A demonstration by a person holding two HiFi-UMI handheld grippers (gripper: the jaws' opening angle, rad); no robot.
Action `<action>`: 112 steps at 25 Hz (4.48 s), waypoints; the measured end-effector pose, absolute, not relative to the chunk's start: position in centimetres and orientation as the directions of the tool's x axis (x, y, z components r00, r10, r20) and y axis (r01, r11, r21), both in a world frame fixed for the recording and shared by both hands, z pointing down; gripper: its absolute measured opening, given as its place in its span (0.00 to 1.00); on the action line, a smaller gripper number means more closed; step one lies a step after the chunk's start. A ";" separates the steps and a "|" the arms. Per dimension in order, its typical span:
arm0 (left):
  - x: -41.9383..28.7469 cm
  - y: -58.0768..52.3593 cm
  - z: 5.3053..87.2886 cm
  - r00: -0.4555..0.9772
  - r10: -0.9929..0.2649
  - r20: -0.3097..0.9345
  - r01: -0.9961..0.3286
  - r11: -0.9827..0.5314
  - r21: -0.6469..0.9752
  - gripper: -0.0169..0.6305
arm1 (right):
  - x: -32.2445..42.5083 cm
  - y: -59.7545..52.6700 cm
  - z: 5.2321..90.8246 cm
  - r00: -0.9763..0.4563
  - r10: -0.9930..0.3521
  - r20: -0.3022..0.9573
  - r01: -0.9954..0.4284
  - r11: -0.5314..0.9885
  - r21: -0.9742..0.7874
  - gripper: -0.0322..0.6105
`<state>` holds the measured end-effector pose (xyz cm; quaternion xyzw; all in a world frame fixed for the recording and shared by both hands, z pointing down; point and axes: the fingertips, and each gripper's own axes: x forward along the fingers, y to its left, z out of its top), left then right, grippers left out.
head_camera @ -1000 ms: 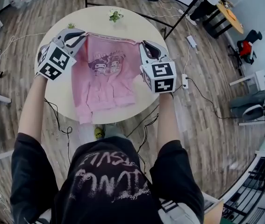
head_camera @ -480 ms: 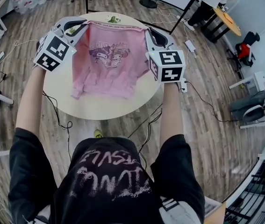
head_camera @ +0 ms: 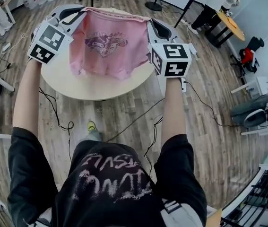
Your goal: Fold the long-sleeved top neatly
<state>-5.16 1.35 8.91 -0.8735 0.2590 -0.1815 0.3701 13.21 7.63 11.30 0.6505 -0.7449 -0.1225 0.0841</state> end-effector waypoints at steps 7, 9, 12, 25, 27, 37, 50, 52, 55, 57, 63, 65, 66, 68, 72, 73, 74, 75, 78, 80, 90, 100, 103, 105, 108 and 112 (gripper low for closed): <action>-5.7 7.9 7.6 0.801 -0.591 0.092 -0.334 -0.569 -0.751 0.09 | 12.7 14.1 9.6 -0.140 -0.988 -0.063 -0.945 0.114 0.308 0.09; -6.4 8.7 8.0 0.803 -0.589 0.092 -0.332 -0.570 -0.751 0.09 | 12.0 15.0 9.7 -0.141 -0.988 -0.068 -0.945 0.113 0.307 0.09; -7.1 8.3 8.1 0.803 -0.589 0.095 -0.336 -0.579 -0.743 0.09 | 11.5 14.5 9.9 -0.144 -0.988 -0.062 -0.948 0.119 0.295 0.09; -6.4 -2.7 18.4 0.757 -0.607 0.242 -0.306 -0.656 -0.690 0.09 | 12.4 2.4 19.9 -0.178 -0.981 0.073 -0.962 0.189 0.197 0.09; -6.3 -6.8 20.7 0.749 -0.601 0.279 -0.300 -0.683 -0.666 0.09 | 12.5 -1.5 22.0 -0.177 -0.978 0.112 -0.964 0.195 0.181 0.09; -4.7 -27.2 32.8 0.724 -0.501 0.474 -0.247 -0.830 -0.500 0.09 | 13.8 -21.7 32.4 -0.142 -0.930 0.340 -0.975 0.190 0.113 0.09; -3.2 -40.4 45.0 0.692 -0.462 0.555 -0.280 -0.880 -0.384 0.09 | 15.3 -34.1 43.4 -0.106 -0.878 0.466 -0.990 0.138 0.036 0.10; -3.3 -41.0 46.8 0.692 -0.449 0.565 -0.294 -0.890 -0.348 0.09 | 15.4 -34.5 45.0 -0.106 -0.867 0.487 -0.990 0.139 0.031 0.11; -3.5 -42.1 48.9 0.685 -0.447 0.576 -0.309 -0.893 -0.325 0.09 | 15.3 -35.0 46.9 -0.113 -0.856 0.504 -0.990 0.142 0.019 0.15; -3.7 -42.7 49.9 0.678 -0.448 0.582 -0.321 -0.893 -0.315 0.11 | 15.3 -35.2 47.7 -0.110 -0.854 0.508 -0.991 0.136 0.014 0.16; -3.9 -43.1 50.5 0.676 -0.464 0.572 -0.350 -0.886 -0.305 0.15 | 15.5 -34.5 48.6 -0.101 -0.851 0.515 -0.993 0.121 0.005 0.17; -4.0 -43.0 50.0 0.681 -0.471 0.560 -0.363 -0.882 -0.300 0.15 | 15.5 -33.9 48.4 -0.100 -0.852 0.513 -0.992 0.123 0.012 0.17; -4.0 -42.8 49.7 0.683 -0.474 0.556 -0.367 -0.880 -0.301 0.15 | 15.5 -33.6 48.2 -0.099 -0.854 0.511 -0.992 0.124 0.014 0.17; -4.3 -42.1 49.1 0.683 -0.481 0.550 -0.370 -0.877 -0.307 0.15 | 15.6 -32.9 47.7 -0.099 -0.858 0.504 -0.993 0.121 0.011 0.17; -5.2 -39.9 48.1 0.680 -0.496 0.540 -0.404 -0.868 -0.289 0.14 | 15.6 -30.7 46.1 -0.097 -0.873 0.477 -0.994 0.113 0.004 0.16; -5.5 -39.3 47.6 0.681 -0.502 0.533 -0.418 -0.864 -0.280 0.14 | 15.6 -30.1 45.5 -0.096 -0.879 0.467 -0.994 0.111 0.004 0.15; -5.8 -38.6 47.2 0.680 -0.510 0.526 -0.432 -0.859 -0.275 0.11 | 15.6 -29.5 44.9 -0.095 -0.885 0.456 -0.994 0.109 0.004 0.15; -6.2 -37.8 46.7 0.677 -0.521 0.519 -0.447 -0.852 -0.272 0.06 | 15.6 -28.8 44.3 -0.093 -0.891 0.445 -0.994 0.107 0.006 0.13; -7.1 -35.3 45.5 0.666 -0.548 0.506 -0.480 -0.834 -0.272 0.04 | 15.4 -26.4 42.8 -0.098 -0.903 0.418 -0.994 0.112 0.008 0.10; -7.6 -33.2 44.6 0.661 -0.563 0.496 -0.499 -0.823 -0.270 0.04 | 15.2 -24.6 41.7 -0.103 -0.911 0.399 -0.993 0.115 0.006 0.07; -11.2 -21.8 39.2 0.613 -0.695 0.377 -0.683 -0.705 -0.190 0.04 | 13.9 -14.4 38.0 -0.161 -0.928 0.336 -0.986 0.163 -0.022 0.06; -15.0 -11.1 37.5 0.502 -0.804 0.318 -0.797 -0.573 -0.190 0.04 | 12.6 -6.2 36.3 -0.241 -0.934 0.265 -0.970 0.234 -0.057 0.06; -16.4 -8.7 38.2 0.461 -0.828 0.321 -0.828 -0.531 -0.181 0.04 | 11.9 -4.8 36.6 -0.260 -0.929 0.262 -0.966 0.252 -0.065 0.06; -17.3 -7.3 39.1 0.433 -0.840 0.328 -0.850 -0.502 -0.163 0.04 | 11.3 -3.9 37.5 -0.275 -0.922 0.274 -0.961 0.266 -0.070 0.06; -18.6 -5.8 40.8 0.402 -0.847 0.347 -0.871 -0.471 -0.141 0.04 | 10.3 -3.3 38.8 -0.292 -0.910 0.294 -0.956 0.282 -0.077 0.06; -20.1 -4.9 43.1 0.375 -0.846 0.380 -0.888 -0.446 -0.116 0.04 | 8.9 -3.6 40.2 -0.310 -0.898 0.312 -0.951 0.297 -0.089 0.06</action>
